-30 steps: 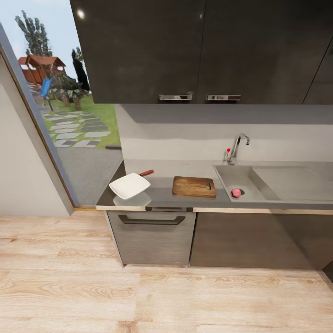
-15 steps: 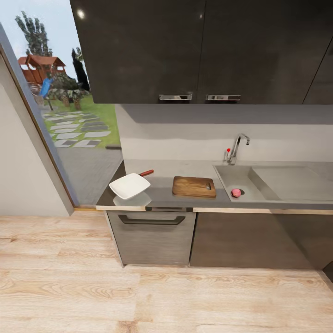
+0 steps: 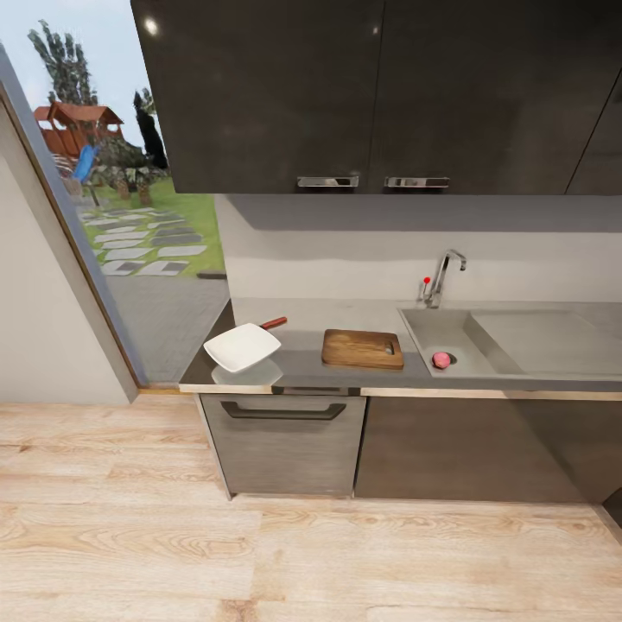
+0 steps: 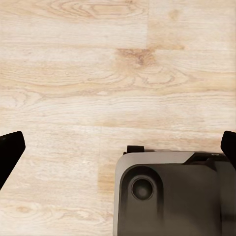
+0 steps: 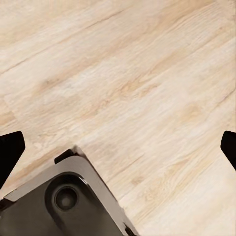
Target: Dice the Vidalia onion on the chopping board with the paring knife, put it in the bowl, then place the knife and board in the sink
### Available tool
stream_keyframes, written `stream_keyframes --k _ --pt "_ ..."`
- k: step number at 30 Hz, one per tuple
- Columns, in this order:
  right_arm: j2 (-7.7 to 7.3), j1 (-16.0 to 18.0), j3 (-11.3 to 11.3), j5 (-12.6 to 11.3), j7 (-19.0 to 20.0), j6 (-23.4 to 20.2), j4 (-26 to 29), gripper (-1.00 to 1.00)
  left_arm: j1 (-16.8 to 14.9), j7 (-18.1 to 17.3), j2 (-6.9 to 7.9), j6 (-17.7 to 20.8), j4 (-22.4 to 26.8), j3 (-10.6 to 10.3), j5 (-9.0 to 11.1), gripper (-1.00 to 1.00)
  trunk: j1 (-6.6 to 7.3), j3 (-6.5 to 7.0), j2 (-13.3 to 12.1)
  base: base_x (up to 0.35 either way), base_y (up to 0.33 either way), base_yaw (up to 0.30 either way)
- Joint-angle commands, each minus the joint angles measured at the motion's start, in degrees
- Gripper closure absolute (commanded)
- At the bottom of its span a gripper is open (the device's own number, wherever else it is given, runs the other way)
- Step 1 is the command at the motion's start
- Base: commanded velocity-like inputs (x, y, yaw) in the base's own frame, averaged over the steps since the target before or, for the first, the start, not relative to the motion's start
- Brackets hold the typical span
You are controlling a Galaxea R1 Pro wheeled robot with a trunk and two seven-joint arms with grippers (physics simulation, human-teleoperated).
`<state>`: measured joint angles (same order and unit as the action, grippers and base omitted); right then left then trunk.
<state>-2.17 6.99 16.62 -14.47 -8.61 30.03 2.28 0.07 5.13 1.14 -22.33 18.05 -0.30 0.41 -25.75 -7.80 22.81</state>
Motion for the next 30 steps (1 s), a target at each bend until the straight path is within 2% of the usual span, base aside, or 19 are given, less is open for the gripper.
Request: stream_keyframes --k 1,2,3,5,6,7,9,11,14,20,30 --pt "0.07 0.0 -0.2 1.2 0.0 0.2 0.4 -1.0 0.0 0.1 0.0 -0.1 0.1 0.0 0.0 -1.0 -0.03 -0.1 0.1 0.0 0.0 0.0" --pt "0.1 0.0 -0.2 2.4 0.0 0.3 0.6 -1.0 0.0 0.1 0.0 -0.1 0.1 0.0 0.0 -1.0 -0.03 -0.1 0.1 0.0 0.0 0.0" --pt "0.15 0.0 0.1 5.2 -0.1 0.3 0.9 -1.0 0.0 0.1 0.0 -0.1 0.1 0.0 0.0 -1.0 -0.03 -0.1 0.1 0.0 0.0 0.0" --pt "0.14 0.0 4.4 11.7 -0.2 0.5 1.4 -1.0 0.0 0.1 0.0 -0.1 0.1 0.0 0.0 -1.0 -0.03 -0.1 0.1 0.0 0.0 0.0" --pt "0.12 0.0 5.8 13.0 -0.2 0.5 1.4 -1.0 0.0 0.1 0.0 -0.1 0.1 0.0 0.0 -1.0 -0.03 -0.1 0.1 0.0 0.0 0.0" --pt "0.07 0.0 8.4 15.0 -0.2 0.7 1.5 -1.0 0.0 0.1 0.0 -0.1 0.0 0.0 0.0 -1.0 -0.03 -0.1 0.1 0.0 0.0 0.0" --pt "0.02 0.0 10.7 16.8 -0.2 1.0 1.6 -1.0 0.0 0.1 0.0 -0.1 0.0 0.0 0.0 -1.0 -0.03 -0.1 0.1 0.0 0.0 0.0" --pt "0.11 0.0 12.3 18.0 -0.2 1.1 1.6 -1.0 0.0 0.1 0.0 -0.1 0.0 0.0 0.0 -1.0 -0.03 -0.1 0.1 0.0 0.0 0.0" --pt "0.48 0.0 13.0 18.4 -0.1 1.2 1.5 -1.0 0.0 0.1 0.0 -0.1 0.0 0.0 0.0 -1.0 -0.03 -0.1 0.1 0.0 0.0 0.0" --pt "2.65 0.0 13.4 18.6 -0.1 1.2 1.3 -1.0 0.0 0.1 -0.12 -0.1 -0.1 0.0 0.0 -1.0 -0.03 -0.1 0.1 0.0 0.0 0.0" --pt "3.12 0.0 13.4 18.6 -0.1 1.2 1.3 -1.0 0.0 0.1 -0.17 -0.1 0.0 -0.1 0.0 -1.0 -0.03 -0.1 0.1 0.0 0.0 0.0"
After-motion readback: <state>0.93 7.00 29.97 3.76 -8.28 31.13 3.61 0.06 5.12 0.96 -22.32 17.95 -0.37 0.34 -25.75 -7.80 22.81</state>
